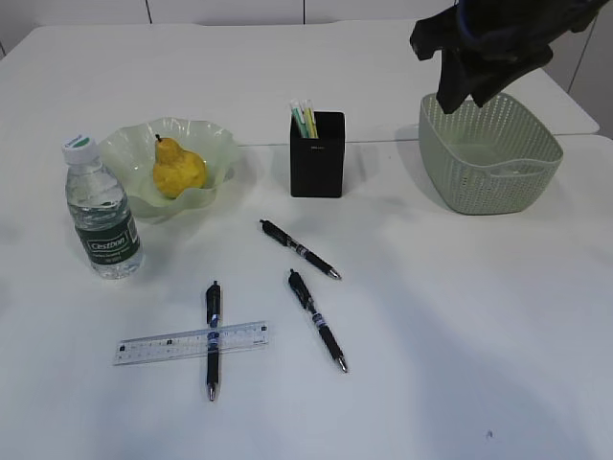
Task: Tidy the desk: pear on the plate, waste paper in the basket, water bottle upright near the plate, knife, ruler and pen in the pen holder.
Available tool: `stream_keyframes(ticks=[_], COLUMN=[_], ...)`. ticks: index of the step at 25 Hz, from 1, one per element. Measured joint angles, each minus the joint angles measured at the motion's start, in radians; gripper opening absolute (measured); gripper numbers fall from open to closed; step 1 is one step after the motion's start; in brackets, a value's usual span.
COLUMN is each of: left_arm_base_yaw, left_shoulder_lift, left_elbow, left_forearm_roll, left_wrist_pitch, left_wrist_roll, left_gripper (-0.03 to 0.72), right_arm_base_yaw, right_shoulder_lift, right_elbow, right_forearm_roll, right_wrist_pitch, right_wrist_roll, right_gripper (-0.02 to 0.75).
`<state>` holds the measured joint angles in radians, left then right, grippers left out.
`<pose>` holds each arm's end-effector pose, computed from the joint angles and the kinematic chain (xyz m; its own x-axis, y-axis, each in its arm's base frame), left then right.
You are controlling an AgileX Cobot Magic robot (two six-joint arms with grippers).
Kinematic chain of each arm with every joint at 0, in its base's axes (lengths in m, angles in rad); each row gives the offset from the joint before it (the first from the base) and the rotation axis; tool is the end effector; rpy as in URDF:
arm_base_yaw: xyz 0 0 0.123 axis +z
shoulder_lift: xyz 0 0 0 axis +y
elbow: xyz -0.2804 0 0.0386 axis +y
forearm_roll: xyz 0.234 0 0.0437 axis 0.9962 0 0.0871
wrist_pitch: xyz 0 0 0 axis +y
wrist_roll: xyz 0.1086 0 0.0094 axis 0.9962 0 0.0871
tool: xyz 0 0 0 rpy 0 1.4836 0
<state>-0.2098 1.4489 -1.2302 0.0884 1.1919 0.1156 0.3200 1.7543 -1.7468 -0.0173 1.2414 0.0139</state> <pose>0.2647 -0.0472 0.2926 -0.9098 0.3444 -0.2317 0.3259 0.9384 0.1150 0.3487 0.1137 0.3336 -0.8734 -0.2807 -0.3979 -0.3011 0.9535 -0.0117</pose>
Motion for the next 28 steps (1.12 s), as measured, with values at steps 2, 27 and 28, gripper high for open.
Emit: stream_keyframes(ticks=[2, 27, 28], left_arm_base_yaw=[-0.022, -0.312, -0.319], left_shoulder_lift=[0.058, 0.422, 0.426], left_elbow=[-0.042, -0.147, -0.147], left_forearm_roll=[-0.008, -0.185, -0.186], left_wrist_pitch=[0.000, -0.229, -0.237], left_wrist_roll=[0.064, 0.622, 0.627], left_gripper=[0.405, 0.522, 0.524], right_arm_base_yaw=[0.000, 0.000, 0.000], right_shoulder_lift=[0.000, 0.000, 0.000], right_elbow=[0.000, 0.000, 0.000], right_forearm_roll=[0.000, -0.056, -0.056], right_wrist_pitch=[0.000, 0.006, 0.006], right_wrist_roll=[0.000, 0.030, 0.030], right_gripper=[0.288, 0.281, 0.281])
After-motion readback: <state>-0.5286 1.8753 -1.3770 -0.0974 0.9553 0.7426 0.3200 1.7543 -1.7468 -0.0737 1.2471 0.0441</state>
